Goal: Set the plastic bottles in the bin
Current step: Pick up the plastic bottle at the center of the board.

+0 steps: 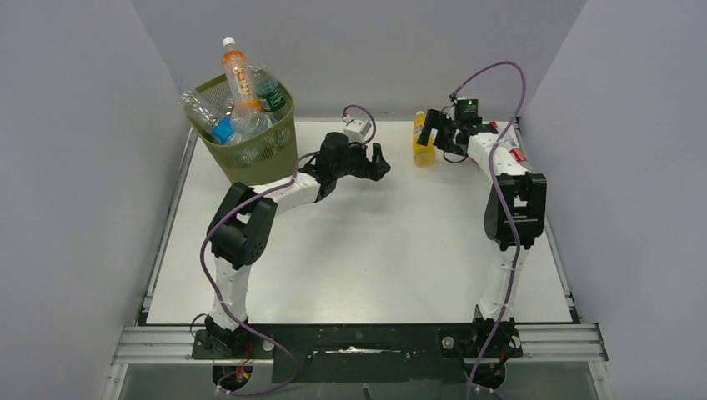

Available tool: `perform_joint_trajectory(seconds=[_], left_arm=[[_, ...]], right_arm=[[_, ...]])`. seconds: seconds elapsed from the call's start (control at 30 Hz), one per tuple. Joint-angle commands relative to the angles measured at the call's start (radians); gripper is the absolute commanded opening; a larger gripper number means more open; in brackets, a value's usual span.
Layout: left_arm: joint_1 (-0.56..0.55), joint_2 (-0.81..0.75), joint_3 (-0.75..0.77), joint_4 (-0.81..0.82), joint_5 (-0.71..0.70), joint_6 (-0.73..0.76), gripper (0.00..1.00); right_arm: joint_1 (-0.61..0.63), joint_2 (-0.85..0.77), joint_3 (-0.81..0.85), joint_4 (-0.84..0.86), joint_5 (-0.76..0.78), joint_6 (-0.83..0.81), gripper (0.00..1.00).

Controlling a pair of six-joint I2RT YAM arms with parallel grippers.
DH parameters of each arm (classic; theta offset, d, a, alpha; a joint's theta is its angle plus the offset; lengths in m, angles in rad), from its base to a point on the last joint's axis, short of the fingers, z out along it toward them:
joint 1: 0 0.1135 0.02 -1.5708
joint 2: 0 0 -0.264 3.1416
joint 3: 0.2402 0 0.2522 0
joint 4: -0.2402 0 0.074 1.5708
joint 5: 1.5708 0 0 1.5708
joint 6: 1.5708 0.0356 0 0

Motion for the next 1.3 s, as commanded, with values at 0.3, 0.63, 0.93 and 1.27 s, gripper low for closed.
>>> perform_joint_trajectory(seconds=[0.3,0.63,0.93,1.27], left_arm=[[-0.015,-0.245,-0.118,-0.122,-0.02,0.02,0.82],[-0.019,-0.31,-0.104,-0.249,-0.051,0.061,0.82],[-0.029,-0.423,-0.061,-0.453,-0.122,0.085,0.82],[-0.059,-0.507,-0.066,-0.526,-0.181,0.046,0.82]], right_arm=[[0.06,0.244,0.306,-0.115,0.169,-0.08,0.98],[0.085,0.283,0.305,-0.089,0.17,-0.085,0.61],[0.171,0.103,0.009,0.062,0.184,-0.023,0.49],[0.276,-0.16,-0.35,0.147,0.14,0.007,0.48]])
